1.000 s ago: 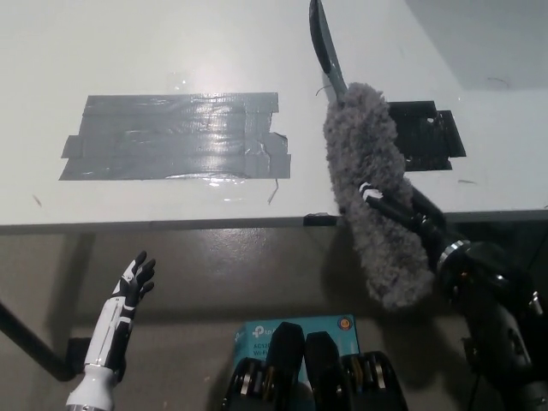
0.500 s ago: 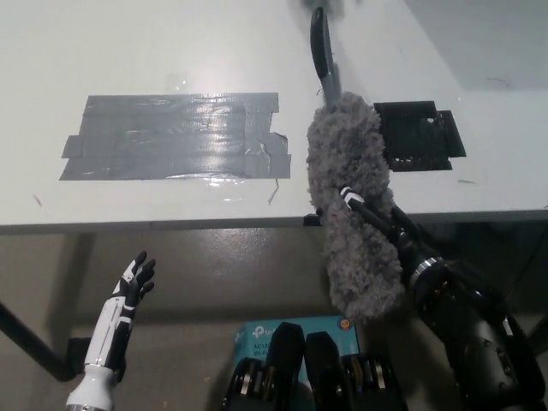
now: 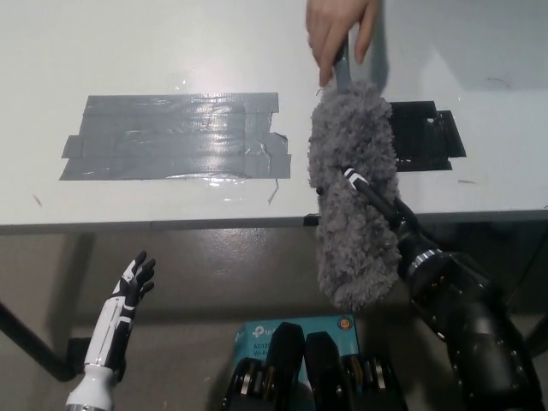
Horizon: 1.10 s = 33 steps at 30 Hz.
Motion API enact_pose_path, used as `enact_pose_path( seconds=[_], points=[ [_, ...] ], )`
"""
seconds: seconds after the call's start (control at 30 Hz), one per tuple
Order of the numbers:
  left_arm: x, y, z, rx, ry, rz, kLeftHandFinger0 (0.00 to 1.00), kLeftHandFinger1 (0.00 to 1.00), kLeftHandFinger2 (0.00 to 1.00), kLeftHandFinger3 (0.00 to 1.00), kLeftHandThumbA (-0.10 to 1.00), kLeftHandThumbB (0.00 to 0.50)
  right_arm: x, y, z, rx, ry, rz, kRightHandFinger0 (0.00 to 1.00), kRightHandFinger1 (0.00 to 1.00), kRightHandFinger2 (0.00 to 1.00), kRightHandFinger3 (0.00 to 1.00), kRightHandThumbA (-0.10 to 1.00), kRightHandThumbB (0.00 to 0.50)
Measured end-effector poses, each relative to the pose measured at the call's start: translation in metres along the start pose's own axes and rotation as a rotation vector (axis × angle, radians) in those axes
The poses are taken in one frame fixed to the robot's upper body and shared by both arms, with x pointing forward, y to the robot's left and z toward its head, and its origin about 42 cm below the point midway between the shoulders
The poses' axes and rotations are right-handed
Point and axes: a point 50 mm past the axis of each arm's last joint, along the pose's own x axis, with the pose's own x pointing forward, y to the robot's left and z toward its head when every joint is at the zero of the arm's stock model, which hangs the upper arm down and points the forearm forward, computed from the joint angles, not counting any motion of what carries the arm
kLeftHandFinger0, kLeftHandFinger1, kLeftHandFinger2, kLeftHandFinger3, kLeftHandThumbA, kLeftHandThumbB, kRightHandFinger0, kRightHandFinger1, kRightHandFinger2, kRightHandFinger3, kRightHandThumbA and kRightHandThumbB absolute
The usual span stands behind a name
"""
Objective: A grey duster is kept infront of the robot in the middle of the table and the robot extends its right arm to grab the duster, picks it up and hands it to a person
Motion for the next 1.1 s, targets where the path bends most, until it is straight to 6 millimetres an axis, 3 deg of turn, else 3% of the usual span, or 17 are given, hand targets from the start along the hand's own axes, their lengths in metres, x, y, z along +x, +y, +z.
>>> enact_pose_path(
  seconds=[0.2, 0.3, 0.37, 0.4, 0.43, 0.47, 0.5, 0.53, 0.57, 0.6, 0.63, 0.7, 0.87, 1.0, 1.1],
  points=[
    [0.002, 0.001, 0.001, 0.002, -0.005, -0.001, 1.00, 1.00, 1.00, 1.00, 1.00, 0.323, -0.003, 0.012, 0.003, 0.061, 0.006, 0.019, 0.00, 0.36, 0.80, 1.00, -0.10, 0.073],
    [0.003, 0.001, 0.002, 0.003, -0.007, -0.002, 1.00, 1.00, 1.00, 1.00, 1.00, 0.321, -0.003, 0.017, 0.005, 0.072, 0.008, 0.028, 0.00, 0.38, 0.81, 1.00, -0.10, 0.085],
    [0.006, 0.002, 0.003, 0.007, -0.014, -0.007, 1.00, 1.00, 1.00, 1.00, 1.00, 0.320, -0.003, 0.025, 0.008, 0.093, 0.013, 0.049, 0.00, 0.37, 0.81, 1.00, -0.10, 0.121],
    [0.007, 0.003, 0.005, 0.010, -0.020, -0.011, 1.00, 1.00, 1.00, 1.00, 1.00, 0.320, -0.003, 0.030, 0.010, 0.106, 0.016, 0.064, 0.07, 0.47, 0.93, 1.00, -0.10, 0.155],
    [0.008, 0.004, 0.005, 0.011, -0.023, -0.012, 1.00, 1.00, 1.00, 1.00, 1.00, 0.320, -0.003, 0.033, 0.011, 0.109, 0.017, 0.071, 0.32, 0.76, 1.00, 1.00, 0.01, 0.186],
    [0.009, 0.005, 0.007, 0.014, -0.027, -0.015, 1.00, 1.00, 1.00, 1.00, 1.00, 0.321, -0.003, 0.037, 0.013, 0.113, 0.018, 0.085, 0.37, 0.81, 1.00, 1.00, 0.05, 0.199],
    [0.010, 0.005, 0.007, 0.015, -0.029, -0.016, 1.00, 1.00, 1.00, 1.00, 1.00, 0.320, -0.003, 0.040, 0.014, 0.112, 0.018, 0.095, 0.88, 1.00, 1.00, 1.00, 0.33, 0.257],
    [0.011, 0.005, 0.007, 0.016, -0.030, -0.018, 1.00, 1.00, 1.00, 1.00, 1.00, 0.320, -0.004, 0.043, 0.015, 0.106, 0.020, 0.109, 0.88, 1.00, 1.00, 1.00, 0.33, 0.257],
    [0.011, 0.005, 0.008, 0.016, -0.031, -0.019, 1.00, 1.00, 1.00, 1.00, 1.00, 0.323, -0.004, 0.045, 0.016, 0.101, 0.023, 0.123, 1.00, 1.00, 1.00, 1.00, 0.47, 0.360],
    [0.012, 0.005, 0.008, 0.017, -0.033, -0.024, 1.00, 1.00, 1.00, 1.00, 1.00, 0.323, -0.005, 0.047, 0.017, 0.092, 0.033, 0.152, 1.00, 1.00, 1.00, 1.00, 0.47, 0.360],
    [0.012, 0.005, 0.008, 0.017, -0.034, -0.025, 1.00, 1.00, 1.00, 1.00, 1.00, 0.325, -0.006, 0.047, 0.018, 0.087, 0.036, 0.163, 1.00, 1.00, 1.00, 1.00, 0.58, 0.403],
    [0.012, 0.005, 0.009, 0.018, -0.035, -0.027, 1.00, 1.00, 1.00, 1.00, 1.00, 0.326, -0.007, 0.047, 0.020, 0.069, 0.041, 0.194, 1.00, 1.00, 1.00, 1.00, 0.65, 0.425],
    [0.012, 0.005, 0.009, 0.018, -0.036, -0.028, 1.00, 1.00, 1.00, 1.00, 1.00, 0.326, -0.011, 0.047, 0.022, 0.044, 0.043, 0.260, 1.00, 1.00, 1.00, 1.00, 0.70, 0.460],
    [0.013, 0.005, 0.009, 0.018, -0.037, -0.028, 1.00, 1.00, 1.00, 1.00, 1.00, 0.324, -0.014, 0.051, 0.021, 0.038, 0.041, 0.306, 1.00, 1.00, 1.00, 1.00, 0.84, 0.498],
    [0.013, 0.005, 0.010, 0.018, -0.039, -0.028, 1.00, 1.00, 1.00, 1.00, 1.00, 0.325, -0.024, 0.055, 0.022, -0.003, 0.020, 0.373, 1.00, 1.00, 1.00, 1.00, 0.85, 0.493]
  ],
)
